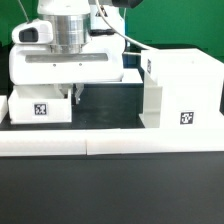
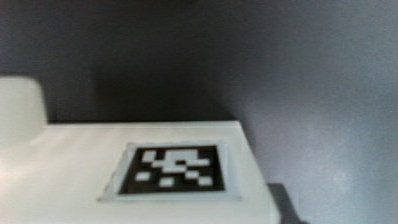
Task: Assemble drawer
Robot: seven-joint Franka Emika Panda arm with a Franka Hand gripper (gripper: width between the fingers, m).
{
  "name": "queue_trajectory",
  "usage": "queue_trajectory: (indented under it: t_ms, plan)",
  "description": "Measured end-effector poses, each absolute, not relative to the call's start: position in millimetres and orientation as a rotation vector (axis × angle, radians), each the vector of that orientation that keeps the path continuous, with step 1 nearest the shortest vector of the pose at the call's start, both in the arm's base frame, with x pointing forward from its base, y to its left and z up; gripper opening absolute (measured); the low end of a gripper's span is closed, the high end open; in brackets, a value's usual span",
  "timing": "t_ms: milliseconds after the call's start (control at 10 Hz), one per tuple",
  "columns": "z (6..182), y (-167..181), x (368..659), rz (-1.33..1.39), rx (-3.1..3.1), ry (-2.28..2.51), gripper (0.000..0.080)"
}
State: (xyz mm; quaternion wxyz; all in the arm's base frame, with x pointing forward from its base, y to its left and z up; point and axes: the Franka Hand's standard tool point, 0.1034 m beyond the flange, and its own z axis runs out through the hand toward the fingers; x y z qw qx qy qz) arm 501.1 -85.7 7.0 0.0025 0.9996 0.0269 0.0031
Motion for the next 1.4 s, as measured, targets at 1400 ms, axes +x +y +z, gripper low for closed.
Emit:
queue_trajectory:
  t_ms: [1400]
  plan:
    - [33.5, -50, 529, -0.01, 3.123, 0.453, 0.0041]
